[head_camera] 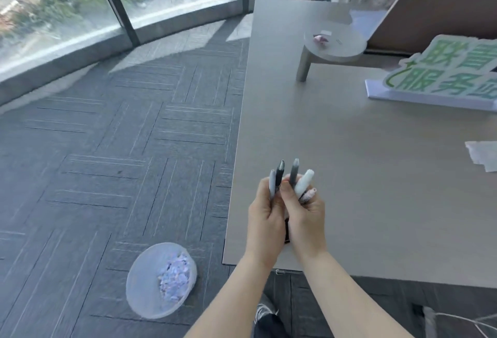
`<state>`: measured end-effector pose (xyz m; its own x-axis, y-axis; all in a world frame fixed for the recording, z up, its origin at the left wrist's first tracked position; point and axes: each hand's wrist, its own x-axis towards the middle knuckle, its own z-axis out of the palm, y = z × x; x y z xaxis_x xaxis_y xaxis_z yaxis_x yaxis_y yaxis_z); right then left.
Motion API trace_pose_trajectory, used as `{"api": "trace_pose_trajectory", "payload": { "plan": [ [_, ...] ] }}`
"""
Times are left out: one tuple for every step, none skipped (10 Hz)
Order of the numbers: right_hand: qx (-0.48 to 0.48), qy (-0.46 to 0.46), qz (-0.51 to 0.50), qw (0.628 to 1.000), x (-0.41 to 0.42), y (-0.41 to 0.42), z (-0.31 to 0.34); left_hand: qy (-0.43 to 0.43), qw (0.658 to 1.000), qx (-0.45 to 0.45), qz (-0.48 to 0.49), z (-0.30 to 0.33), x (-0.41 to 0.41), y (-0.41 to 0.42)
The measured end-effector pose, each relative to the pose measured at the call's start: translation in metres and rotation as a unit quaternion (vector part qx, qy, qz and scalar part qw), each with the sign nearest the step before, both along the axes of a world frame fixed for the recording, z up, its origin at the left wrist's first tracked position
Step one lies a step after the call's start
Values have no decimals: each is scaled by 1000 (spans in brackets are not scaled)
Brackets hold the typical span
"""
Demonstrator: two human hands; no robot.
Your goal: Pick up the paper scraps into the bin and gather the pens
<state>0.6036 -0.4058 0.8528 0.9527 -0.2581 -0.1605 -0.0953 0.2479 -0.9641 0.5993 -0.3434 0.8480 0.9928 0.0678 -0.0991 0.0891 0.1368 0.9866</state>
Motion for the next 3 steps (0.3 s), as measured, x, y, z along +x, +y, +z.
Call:
{"api": "trace_pose_trajectory", "payload": {
  "plan": [
    [-10,20,-6,1000,1,-1,-7,4,1000,4,0,-5,2,1],
    [-10,2,-5,1000,1,-1,-8,6,1000,17,0,-9,4,5],
    [-3,-7,-14,1000,2,-5,1,5,998,53,15,-4,7,12]
  ]
}}
